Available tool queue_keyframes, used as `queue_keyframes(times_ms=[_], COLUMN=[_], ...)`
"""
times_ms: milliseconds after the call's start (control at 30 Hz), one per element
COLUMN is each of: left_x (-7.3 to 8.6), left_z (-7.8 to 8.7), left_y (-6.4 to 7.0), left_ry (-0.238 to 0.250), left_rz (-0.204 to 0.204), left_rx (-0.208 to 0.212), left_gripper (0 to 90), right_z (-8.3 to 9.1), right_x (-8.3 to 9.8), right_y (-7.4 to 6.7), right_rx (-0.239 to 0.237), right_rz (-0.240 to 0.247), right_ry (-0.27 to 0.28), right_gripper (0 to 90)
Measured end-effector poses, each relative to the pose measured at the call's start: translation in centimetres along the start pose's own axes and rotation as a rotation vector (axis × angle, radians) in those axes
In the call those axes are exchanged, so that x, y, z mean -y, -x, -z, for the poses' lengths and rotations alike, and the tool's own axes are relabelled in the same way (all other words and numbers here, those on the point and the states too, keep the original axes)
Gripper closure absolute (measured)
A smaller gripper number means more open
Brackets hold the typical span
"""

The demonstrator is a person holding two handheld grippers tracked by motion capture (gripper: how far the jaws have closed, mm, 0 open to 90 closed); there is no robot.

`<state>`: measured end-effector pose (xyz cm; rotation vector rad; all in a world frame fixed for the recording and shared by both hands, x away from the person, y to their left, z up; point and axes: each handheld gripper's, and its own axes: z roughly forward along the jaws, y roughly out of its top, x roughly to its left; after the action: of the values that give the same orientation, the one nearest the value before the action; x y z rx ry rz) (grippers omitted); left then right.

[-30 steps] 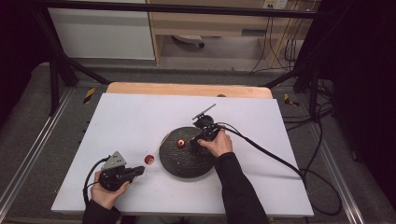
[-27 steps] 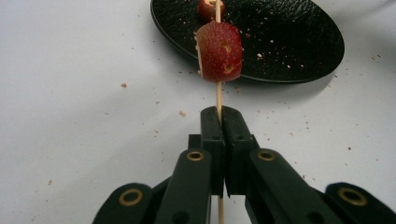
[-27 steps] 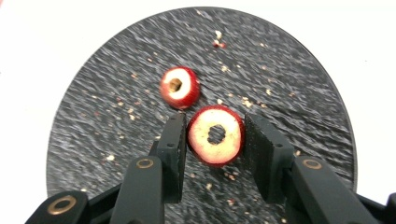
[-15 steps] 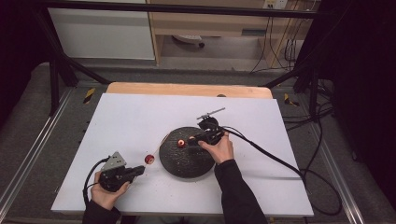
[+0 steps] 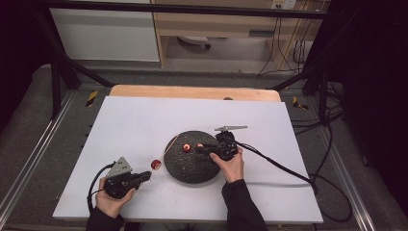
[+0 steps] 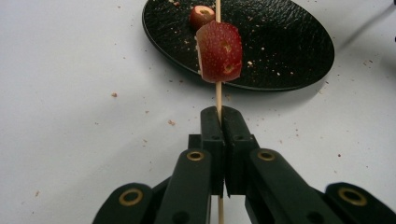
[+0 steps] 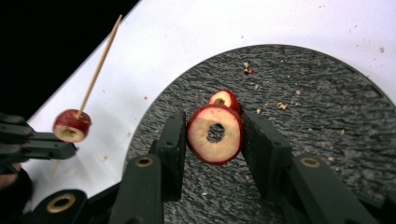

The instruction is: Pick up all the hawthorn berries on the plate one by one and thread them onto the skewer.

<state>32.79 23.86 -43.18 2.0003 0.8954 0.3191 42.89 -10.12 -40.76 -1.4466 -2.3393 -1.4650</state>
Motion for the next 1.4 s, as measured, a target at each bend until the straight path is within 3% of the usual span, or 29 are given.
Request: queue_keyframes(times_ms=[267, 700, 1200, 1400], left_x=[-0.1, -0.1, -0.8, -1.3], left_z=[-0.3, -0.6, -1.4, -1.8], left_y=[0.4, 0.8, 1.9, 2.7], left_ry=[-0.001, 0.008, 0.033, 0.041], left_rz=[0.0, 0.008, 0.028, 0.034], left_rx=[0.001, 0.004, -0.001, -0.008], left_gripper=[88.4, 88.4, 88.4, 88.4], right_z=[0.4, 0.7, 0.1, 0.3], right_x=[1.9, 3.9, 3.7, 3.0], right_y=[0.3, -0.3, -0.2, 0.0], right_rx=[-0.062, -0.082, -0.115, -0.132], right_rz=[-0.107, -0.173, -0.273, -0.289], right_ry=[0.164, 0.317, 0.479, 0.535], right_gripper=[61.2, 61.3, 61.4, 61.4])
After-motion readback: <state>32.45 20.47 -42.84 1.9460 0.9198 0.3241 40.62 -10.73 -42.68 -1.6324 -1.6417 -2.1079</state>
